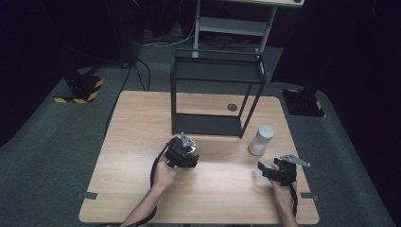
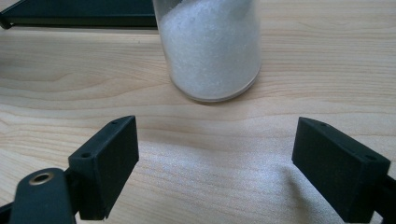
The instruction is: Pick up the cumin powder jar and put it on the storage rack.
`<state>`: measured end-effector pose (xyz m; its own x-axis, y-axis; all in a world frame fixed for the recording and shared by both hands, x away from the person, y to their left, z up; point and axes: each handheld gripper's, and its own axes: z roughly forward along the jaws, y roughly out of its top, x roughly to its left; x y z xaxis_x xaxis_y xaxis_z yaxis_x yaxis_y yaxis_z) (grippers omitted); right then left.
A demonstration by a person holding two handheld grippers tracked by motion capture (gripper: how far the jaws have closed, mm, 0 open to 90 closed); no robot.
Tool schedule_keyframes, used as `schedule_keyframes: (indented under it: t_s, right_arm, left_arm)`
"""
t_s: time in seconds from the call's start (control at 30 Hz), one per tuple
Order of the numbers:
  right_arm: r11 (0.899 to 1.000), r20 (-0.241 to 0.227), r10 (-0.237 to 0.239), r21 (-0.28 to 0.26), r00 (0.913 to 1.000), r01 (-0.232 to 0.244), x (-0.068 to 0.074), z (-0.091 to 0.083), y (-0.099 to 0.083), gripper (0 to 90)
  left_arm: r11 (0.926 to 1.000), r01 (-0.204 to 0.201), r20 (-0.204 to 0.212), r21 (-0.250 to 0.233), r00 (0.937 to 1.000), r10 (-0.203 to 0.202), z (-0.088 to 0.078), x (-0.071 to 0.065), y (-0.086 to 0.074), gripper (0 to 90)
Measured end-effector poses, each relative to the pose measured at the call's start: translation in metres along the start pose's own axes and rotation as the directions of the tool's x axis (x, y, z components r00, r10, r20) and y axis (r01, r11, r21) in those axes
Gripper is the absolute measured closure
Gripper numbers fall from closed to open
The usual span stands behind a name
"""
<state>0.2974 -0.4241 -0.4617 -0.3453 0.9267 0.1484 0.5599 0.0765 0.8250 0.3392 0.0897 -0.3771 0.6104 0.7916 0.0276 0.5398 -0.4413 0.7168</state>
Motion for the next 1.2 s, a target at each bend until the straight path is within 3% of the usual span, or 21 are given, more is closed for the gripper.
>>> schedule_keyframes:
  t_s: [0.23, 0.27, 0.3, 0.87, 1.2]
  right_arm:
    - [1.0, 0.004, 0.002, -0.004, 1.0, -0.002, 0.0, 0.0, -0.001, 13.7]
    - [1.0, 0.005, 0.002, -0.005, 1.0, -0.002, 0.0, 0.0, -0.001, 13.6]
    - [1.0, 0.004, 0.002, -0.007, 1.0, -0.002, 0.0, -0.001, -0.001, 13.6]
    - [1.0, -0.001, 0.01, -0.021, 0.9999, -0.01, -0.001, -0.002, -0.004, 13.7]
    - [1.0, -0.003, 0.015, -0.023, 0.9999, -0.015, -0.002, -0.002, -0.004, 13.7]
  left_arm:
    - [1.0, 0.005, 0.017, 0.006, 0.9998, -0.005, -0.014, 0.01, 0.017, 31.3]
    - [0.9931, 0.098, 0.02, -0.063, 0.995, -0.097, -0.012, 0.003, 0.009, 31.3]
    - [1.0, 0.003, 0.021, 0.005, 0.9998, -0.003, -0.019, 0.012, 0.023, 31.3]
    - [0.9982, -0.06, 0.02, -0.002, 0.998, 0.06, -0.056, 0.019, 0.076, 31.3]
    - [0.9958, -0.089, 0.056, -0.02, 0.9943, 0.09, -0.074, 0.024, 0.1, 31.3]
